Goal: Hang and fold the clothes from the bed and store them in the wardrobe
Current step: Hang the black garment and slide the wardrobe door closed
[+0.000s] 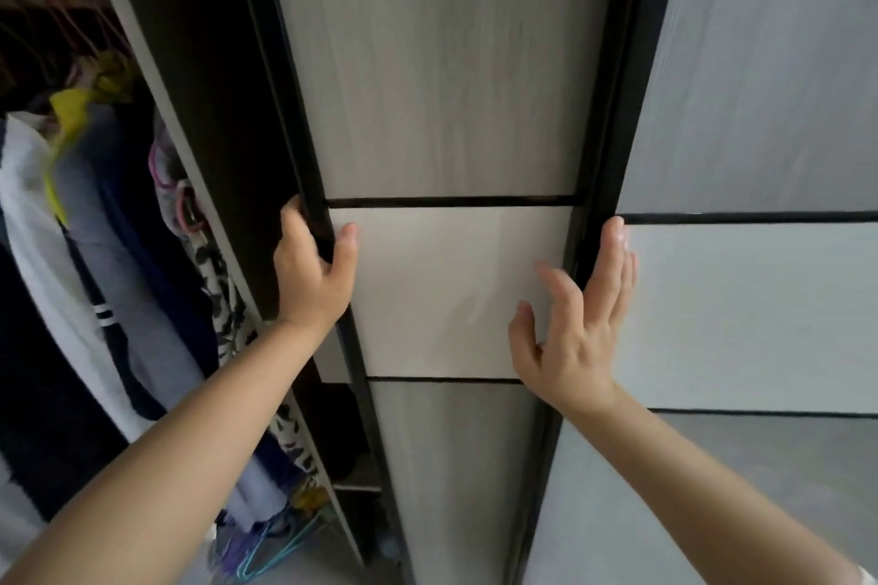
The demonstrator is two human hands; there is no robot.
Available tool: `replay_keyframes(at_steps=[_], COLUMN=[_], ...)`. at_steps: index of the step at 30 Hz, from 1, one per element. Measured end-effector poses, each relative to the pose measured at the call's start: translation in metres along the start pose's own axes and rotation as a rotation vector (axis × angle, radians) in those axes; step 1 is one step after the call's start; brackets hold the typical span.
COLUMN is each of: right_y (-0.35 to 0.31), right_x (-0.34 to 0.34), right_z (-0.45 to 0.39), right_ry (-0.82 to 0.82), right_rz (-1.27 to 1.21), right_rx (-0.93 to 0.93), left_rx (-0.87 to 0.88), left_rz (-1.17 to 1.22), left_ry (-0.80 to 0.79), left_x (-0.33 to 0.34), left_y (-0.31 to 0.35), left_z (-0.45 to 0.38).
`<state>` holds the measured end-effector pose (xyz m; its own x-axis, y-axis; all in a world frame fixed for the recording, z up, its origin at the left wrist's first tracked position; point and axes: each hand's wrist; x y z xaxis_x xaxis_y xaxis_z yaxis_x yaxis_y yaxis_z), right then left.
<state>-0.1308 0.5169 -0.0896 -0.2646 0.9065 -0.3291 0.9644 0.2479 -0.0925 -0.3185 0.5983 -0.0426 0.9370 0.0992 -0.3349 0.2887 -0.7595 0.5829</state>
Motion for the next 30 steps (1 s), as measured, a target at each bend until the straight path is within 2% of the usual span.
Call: replay_keyframes(at_steps=[4, 8, 14, 18, 23, 26, 30], right_y=[-0.008, -0.02, -0.031, -0.031, -0.038, -0.051, -0.065], right_x=[0.011, 0.017, 0.017, 0.014, 0.015, 0.013, 0.007], right_z=[-0.001, 0.005, 0.013, 0.02, 0.019, 0.017, 0.027], right_ry=[0.01, 0.035, -0.023, -0.055, 0.037, 0.003, 0.014], right_rz=[0.156, 0.329, 0.395, 0.337, 0.239, 0.249, 0.183], right_rx=[0.091, 0.221, 0.299, 0.258, 0.31, 0.452, 0.716], left_rx=[-0.08, -0.35, -0.388, -0.241, 0.238, 0.353, 0.43], left_rz=[0.291, 0.621, 0.719, 0.757, 0.693, 0.738, 0.745], left_ry=[-0.116, -0.261, -0.395, -0.427, -0.507, -0.494, -0.382], left_x=[-0.004, -0.007, -0.008, -0.005, 0.001, 0.018, 0.036], left_y=[-0.008, -0.012, -0.015, -0.024, -0.053, -0.066, -0.064], left_z=[0.0, -0.004, -0.005, -0.005, -0.008, -0.008, -0.009])
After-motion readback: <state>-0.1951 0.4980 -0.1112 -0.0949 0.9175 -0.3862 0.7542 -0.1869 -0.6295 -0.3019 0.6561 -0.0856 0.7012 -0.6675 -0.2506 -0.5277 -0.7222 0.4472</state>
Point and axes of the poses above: each hand's wrist, its own z-axis away from the middle knuckle, its own x-axis out of the palm, y = z × x, and after that the axes turned 12 degrees about -y, right-handed
